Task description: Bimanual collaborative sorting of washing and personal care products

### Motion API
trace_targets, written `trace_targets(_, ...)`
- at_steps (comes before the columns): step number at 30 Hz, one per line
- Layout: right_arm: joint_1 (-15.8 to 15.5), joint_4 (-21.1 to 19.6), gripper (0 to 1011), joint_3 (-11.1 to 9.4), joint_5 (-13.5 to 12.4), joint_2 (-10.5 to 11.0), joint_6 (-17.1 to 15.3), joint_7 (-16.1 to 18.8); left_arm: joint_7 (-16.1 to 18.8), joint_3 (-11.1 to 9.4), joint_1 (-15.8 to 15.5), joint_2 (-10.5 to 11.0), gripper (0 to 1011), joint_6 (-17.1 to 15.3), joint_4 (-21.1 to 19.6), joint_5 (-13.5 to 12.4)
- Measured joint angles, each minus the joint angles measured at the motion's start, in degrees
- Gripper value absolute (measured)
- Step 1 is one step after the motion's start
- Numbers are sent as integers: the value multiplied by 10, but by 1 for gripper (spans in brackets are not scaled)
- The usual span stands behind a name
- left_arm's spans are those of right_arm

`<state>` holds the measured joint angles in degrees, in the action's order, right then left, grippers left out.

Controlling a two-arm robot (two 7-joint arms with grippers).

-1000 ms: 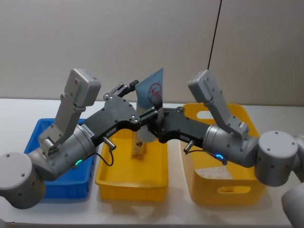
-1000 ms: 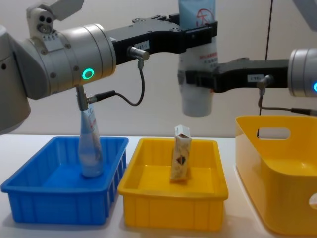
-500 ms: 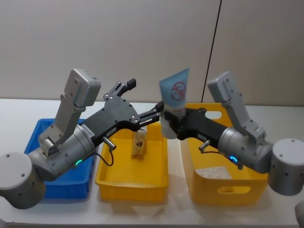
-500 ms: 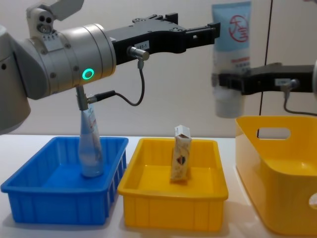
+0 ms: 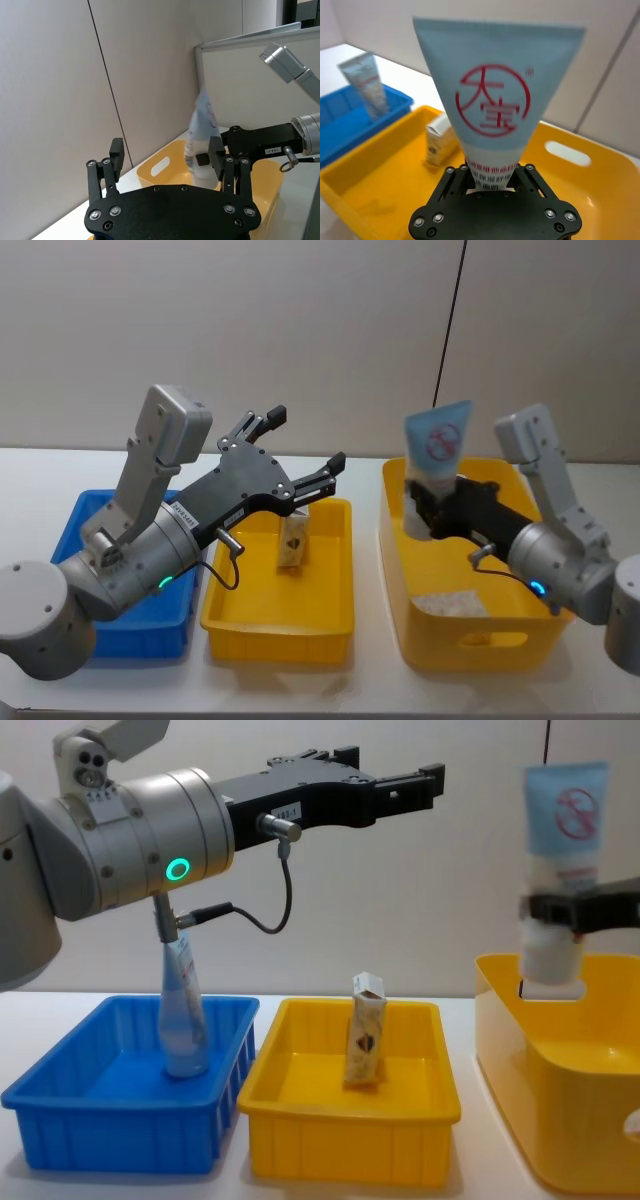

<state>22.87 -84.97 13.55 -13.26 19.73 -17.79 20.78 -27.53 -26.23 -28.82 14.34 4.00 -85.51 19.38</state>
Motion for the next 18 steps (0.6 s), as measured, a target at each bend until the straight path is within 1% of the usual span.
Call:
trace_targets(3,-9,-2,338,-12,0,2,-11,-16,0,0,0,0,1001,0,0,0)
trace_targets(4,-12,-2,402,-18,-1,2,-17,-23,0,0,0,0,1001,0,0,0)
trace_targets(6,-15,-2,450,-24,-3,3,-22,-30,0,0,0,0,1001,0,0,0)
trace_targets(7,-18,-1,513,-30,-4,3,-29,-37,0,0,0,0,1001,0,0,0)
trace_targets(9,-19,1,551,-36,-6,3,-34,-41,0,0,0,0,1001,0,0,0)
trace_targets(11,-22,5,640,-43,-8,3,-41,-47,0,0,0,0,1001,0,0,0)
trace_targets(13,-23,7,671,-47,-10,3,-44,-50,0,0,0,0,1001,0,0,0)
trace_targets(14,-24,10,741,-50,-11,3,-48,-53,0,0,0,0,1001,0,0,0)
trace_targets(17,-25,13,797,-55,-13,3,-52,-56,0,0,0,0,1001,0,0,0)
trace_targets(18,-25,14,853,-58,-15,3,-54,-57,0,0,0,0,1001,0,0,0)
